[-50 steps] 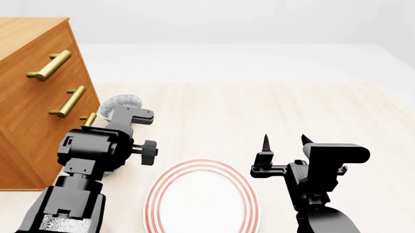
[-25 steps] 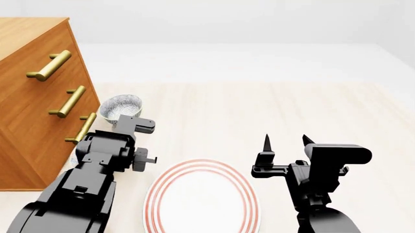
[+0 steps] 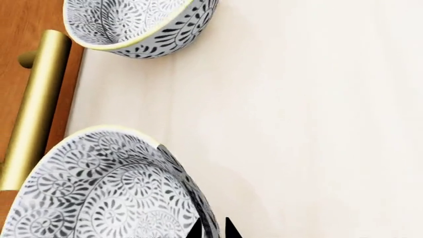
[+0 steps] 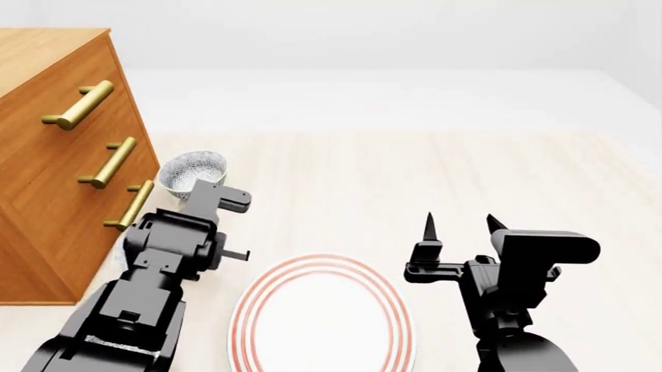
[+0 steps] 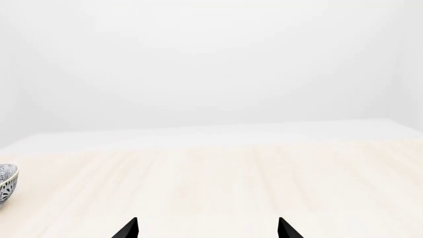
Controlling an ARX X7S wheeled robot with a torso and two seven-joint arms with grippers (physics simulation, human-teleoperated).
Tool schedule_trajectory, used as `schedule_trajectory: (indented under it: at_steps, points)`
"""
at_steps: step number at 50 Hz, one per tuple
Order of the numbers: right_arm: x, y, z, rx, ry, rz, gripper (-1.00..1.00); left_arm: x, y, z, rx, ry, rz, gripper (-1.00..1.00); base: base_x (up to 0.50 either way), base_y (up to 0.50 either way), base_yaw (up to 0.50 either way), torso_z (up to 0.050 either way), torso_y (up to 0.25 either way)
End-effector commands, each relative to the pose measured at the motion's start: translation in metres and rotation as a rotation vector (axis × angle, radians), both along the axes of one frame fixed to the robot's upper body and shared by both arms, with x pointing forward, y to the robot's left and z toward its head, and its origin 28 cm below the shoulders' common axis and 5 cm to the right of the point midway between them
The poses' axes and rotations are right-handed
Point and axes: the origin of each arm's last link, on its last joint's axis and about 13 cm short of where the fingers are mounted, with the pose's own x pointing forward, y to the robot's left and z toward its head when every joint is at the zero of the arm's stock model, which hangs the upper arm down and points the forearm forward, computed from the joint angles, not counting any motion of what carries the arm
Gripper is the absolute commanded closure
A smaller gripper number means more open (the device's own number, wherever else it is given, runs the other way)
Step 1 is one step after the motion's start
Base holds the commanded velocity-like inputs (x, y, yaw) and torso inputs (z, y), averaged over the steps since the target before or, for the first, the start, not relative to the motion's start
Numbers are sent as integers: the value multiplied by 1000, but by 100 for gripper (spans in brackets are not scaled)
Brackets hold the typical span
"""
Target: Put the bowl in the middle on the plate.
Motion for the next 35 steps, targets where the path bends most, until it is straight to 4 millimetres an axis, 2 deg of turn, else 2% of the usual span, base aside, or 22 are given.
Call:
schedule_trajectory:
  at_steps: [1,9,10,11,13,23,28,35]
  points:
    - [0,-1,0,7,-7,-9,-100,-16,-8,21,13,-110,-94,100,0,0,0,0,0]
    - [0,-2,-1,13,-7,-15,-100,-26,-13,39,11,-220,-132,100,0,0,0,0,0]
    - [1,-2,7,11,-19,-28,-100,-47,-12,34,38,-82,-275,100,0,0,0,0,0]
    - [1,-2,7,10,-18,-28,-100,-56,-38,40,-37,-160,-403,100,0,0,0,0,0]
    - [0,-3,6,12,-17,-28,-100,-74,-42,87,40,-419,-483,100,0,0,0,0,0]
    - [1,-3,4,18,-16,-28,-100,-77,-45,86,45,-438,-523,100,0,0,0,0,0]
    - [-1,-5,5,20,-17,-37,-100,-95,-50,87,64,-452,-688,100,0,0,0,0,0]
    - [1,-4,4,23,-17,-32,-100,-108,-59,90,134,-472,-819,100,0,0,0,0,0]
